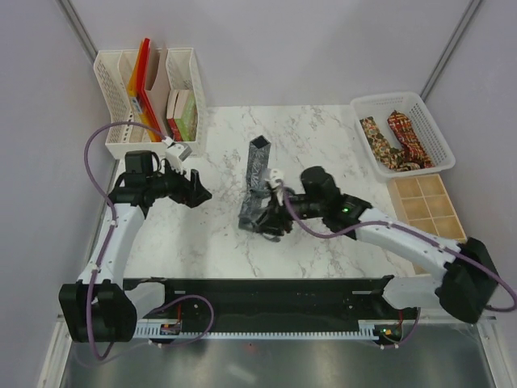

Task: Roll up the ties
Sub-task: Place the tie at the center of the board, then flatten out the tie at the center of the board.

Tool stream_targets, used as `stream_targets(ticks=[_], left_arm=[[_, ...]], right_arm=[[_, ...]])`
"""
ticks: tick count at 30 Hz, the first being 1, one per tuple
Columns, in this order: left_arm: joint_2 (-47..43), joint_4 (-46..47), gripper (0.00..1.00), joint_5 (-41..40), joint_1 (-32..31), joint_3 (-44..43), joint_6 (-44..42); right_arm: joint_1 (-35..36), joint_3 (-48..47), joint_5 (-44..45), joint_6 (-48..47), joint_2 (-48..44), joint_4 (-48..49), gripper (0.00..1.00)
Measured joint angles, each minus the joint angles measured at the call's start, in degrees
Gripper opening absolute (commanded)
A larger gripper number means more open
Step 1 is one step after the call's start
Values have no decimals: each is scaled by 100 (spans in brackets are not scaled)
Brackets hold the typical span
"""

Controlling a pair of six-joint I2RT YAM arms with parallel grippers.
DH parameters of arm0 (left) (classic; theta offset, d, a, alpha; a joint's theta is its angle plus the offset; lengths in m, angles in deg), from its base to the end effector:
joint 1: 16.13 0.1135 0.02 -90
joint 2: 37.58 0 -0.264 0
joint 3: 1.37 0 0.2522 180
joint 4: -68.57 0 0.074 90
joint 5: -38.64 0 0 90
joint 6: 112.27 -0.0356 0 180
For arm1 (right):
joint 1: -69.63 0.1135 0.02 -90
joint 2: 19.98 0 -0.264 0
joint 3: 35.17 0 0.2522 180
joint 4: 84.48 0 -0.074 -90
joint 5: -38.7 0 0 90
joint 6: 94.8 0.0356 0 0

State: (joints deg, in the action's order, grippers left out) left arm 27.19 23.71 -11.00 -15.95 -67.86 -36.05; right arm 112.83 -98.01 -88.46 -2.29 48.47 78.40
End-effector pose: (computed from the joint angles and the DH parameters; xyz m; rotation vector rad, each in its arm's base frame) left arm 0.2334 -0.0223 0.2907 0.6000 2.1135 -0.6773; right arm 0.1810 0.1994 0.2948 -1.1228 1.7322 1.1445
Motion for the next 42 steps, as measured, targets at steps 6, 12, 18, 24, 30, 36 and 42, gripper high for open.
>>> stream_targets(ticks=[6,12,18,24,30,36,42], left_arm=[[-35,-79,88,-125,472,13,313],[-20,-848,88,184,411,-291,-660],[-22,-1696,87,-2,-1078,-114,-2157],[-26,-2162,85,-455,-1661,208,-2841],[4,-2389,84,-634,-1827,337,-3333],[291,-2457,80,-739,-1858,352,-3475],[544,-2448,79,-752,-1864,326,-3473]], right_arm=[[350,-2096,-190,74,2002,-170,92],[-1604,-3141,-278,691,2544,151,68],[-1808,-3445,264,855,4009,369,59],[-1519,-3576,752,1047,5344,378,57],[-1445,-4341,1137,1198,6126,619,56],[-1519,-4275,1576,1558,6271,680,50],[-1930,-3628,1676,2184,5921,804,44]])
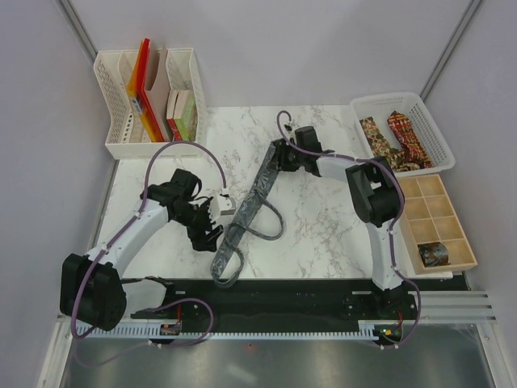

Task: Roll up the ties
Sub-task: Flatten out the tie at the center of the board.

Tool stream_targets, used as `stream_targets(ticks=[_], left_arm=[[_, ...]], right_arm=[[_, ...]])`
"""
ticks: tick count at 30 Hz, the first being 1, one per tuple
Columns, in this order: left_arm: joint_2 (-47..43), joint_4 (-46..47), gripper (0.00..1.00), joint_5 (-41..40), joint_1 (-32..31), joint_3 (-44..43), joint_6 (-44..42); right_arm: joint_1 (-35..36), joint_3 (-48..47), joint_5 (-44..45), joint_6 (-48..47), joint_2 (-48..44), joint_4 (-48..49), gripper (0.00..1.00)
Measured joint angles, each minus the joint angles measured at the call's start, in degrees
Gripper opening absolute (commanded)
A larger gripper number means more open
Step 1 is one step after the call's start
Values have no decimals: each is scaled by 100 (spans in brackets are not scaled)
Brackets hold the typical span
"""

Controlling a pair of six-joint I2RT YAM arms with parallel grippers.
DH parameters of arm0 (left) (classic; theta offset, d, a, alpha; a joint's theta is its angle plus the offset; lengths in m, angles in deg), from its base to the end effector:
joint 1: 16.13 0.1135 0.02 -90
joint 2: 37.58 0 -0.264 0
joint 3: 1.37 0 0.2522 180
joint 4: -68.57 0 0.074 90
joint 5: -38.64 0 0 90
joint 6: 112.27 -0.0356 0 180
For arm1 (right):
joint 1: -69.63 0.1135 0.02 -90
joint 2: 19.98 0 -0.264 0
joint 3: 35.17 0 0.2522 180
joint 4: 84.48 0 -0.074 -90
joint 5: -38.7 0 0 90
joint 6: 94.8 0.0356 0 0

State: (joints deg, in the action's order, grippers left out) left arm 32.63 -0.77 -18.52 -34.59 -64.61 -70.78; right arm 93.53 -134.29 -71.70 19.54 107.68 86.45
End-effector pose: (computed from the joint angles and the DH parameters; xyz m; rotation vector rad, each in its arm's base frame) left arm 0.1889 -0.0834 0.2303 1.5615 2.1882 -0.6810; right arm 0.4410 0.2090 0.1365 -0.1954 2.3088 0.8430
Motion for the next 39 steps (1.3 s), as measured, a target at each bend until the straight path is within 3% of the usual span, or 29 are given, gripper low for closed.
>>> stream_targets(ticks=[6,9,16,23,33,39], left_arm=[[155,68,79,-42,0,-50,0],[201,94,74,-33,0,-63,2],[645,-22,68,-24,-345,-199,-31],[776,-321,64,-363,-1268,-264,-37],[1032,-719,59,-723,-1357,-120,-149],[1495,-656,56,-706,-1808,-396,0]], right_arm=[[-756,791,-50,245,-638,-470,40],[-1045,1718,-173,385,-1344,-658,38],[-1088,3320,-291,798,-2730,-1329,34],[-1344,3615,-61,846,-3150,-1965,32],[-1554,3724,195,835,-3364,-2234,32],[-1585,3724,251,835,-3386,-2295,31]])
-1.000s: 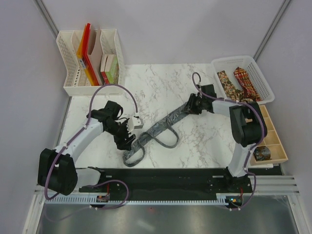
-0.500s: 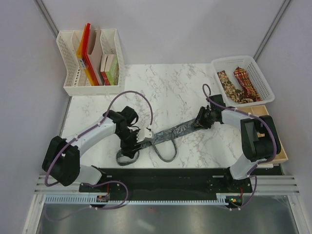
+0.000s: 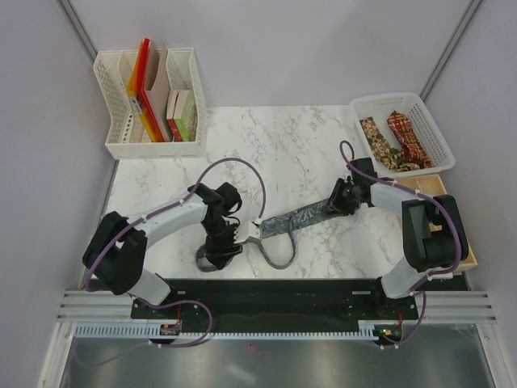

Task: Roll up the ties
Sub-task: Flatten out the tie at the center of the board.

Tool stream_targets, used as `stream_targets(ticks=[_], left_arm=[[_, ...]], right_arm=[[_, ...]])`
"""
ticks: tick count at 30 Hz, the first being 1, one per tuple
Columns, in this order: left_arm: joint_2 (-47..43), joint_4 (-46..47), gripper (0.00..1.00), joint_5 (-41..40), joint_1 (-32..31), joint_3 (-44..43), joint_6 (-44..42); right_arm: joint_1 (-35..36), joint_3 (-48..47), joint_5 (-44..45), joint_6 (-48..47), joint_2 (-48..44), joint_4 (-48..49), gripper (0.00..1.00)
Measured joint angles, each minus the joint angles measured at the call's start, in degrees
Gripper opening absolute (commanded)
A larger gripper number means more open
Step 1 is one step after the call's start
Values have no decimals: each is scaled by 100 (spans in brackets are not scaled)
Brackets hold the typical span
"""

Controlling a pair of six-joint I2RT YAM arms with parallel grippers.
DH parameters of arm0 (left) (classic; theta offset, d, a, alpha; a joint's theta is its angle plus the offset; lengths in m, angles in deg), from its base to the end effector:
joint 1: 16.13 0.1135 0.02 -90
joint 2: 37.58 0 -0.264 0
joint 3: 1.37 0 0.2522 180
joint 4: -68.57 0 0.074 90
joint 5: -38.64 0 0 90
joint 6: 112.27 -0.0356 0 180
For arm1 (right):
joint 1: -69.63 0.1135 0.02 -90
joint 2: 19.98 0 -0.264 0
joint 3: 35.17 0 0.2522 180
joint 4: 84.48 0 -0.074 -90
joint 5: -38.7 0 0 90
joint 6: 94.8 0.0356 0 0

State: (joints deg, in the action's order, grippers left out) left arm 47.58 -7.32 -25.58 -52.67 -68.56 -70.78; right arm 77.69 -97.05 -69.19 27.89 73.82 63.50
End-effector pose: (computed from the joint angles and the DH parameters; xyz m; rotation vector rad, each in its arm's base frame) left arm 0.1760 -0.1497 0.1929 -2.0392 -2.2581 0.7032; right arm 0.2945 0.0527 0.1467 0.4897 2.7136 0.6286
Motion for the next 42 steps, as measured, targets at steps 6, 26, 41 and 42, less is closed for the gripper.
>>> stream_targets(ticks=[6,26,41,42], left_arm=[[496,304,19,-107,-487,-37,310],[-901,-807,5,-1023,3213,-37,-2361],[396,-776,81,-111,5027,-1360,-3421],[310,-778,81,57,5034,-1419,-3462]], right_arm=[[-94,-4,0,0,0,-46,32],[-319,-48,197,-166,-57,-291,32],[-319,-155,442,-452,-85,-573,32],[-319,-155,448,-468,-94,-584,32]])
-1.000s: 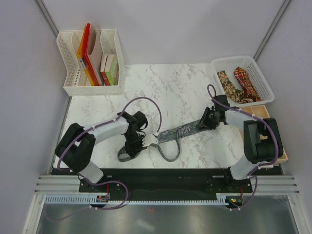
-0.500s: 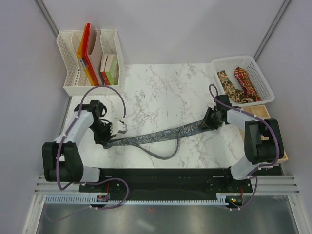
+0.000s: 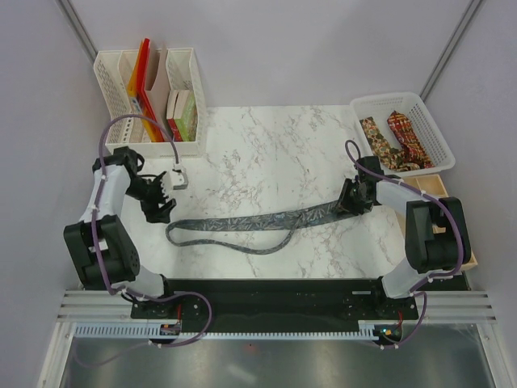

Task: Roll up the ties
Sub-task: Flatten out the tie at the center of the board.

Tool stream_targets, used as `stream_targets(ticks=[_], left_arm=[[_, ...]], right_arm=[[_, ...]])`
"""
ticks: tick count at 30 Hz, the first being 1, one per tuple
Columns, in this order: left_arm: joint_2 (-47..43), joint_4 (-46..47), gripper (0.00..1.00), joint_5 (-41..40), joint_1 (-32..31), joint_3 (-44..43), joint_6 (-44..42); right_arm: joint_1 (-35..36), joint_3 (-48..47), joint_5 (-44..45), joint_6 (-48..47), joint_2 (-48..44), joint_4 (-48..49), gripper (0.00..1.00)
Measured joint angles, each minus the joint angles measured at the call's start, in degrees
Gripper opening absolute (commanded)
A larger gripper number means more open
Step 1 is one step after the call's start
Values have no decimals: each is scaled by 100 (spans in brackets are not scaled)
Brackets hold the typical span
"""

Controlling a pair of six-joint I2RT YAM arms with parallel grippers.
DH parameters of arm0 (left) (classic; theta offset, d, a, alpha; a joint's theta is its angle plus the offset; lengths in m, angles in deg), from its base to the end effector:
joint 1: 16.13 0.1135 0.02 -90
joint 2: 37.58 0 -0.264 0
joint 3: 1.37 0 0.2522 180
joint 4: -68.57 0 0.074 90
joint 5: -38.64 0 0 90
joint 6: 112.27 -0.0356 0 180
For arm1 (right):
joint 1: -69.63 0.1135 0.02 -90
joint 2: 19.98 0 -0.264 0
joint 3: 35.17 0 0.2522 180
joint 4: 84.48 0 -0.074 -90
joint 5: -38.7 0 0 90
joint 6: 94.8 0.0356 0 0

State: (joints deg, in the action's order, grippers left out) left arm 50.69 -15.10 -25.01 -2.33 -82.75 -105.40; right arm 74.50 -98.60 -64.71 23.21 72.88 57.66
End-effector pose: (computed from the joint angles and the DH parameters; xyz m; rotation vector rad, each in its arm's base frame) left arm 0.2576 0.0470 0.2412 1.5731 2.2804 -0.4401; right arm 0.2930 0.0333 0.1530 0.4949 2.7460 0.4731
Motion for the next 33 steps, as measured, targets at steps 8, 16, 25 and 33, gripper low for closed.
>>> stream_targets(ticks=[8,16,25,33], left_arm=[[-1056,7,77,1080,-1497,579,-66],[-291,374,69,1095,-2682,1121,138],[-24,555,8,297,-2660,1628,44],[85,275,19,74,-1976,857,7]], right_arm=[[0,0,94,-136,-39,-114,32],[0,-31,144,-249,-39,-184,31],[0,-63,208,-540,-39,-269,29],[0,-179,431,-977,7,-343,29]])
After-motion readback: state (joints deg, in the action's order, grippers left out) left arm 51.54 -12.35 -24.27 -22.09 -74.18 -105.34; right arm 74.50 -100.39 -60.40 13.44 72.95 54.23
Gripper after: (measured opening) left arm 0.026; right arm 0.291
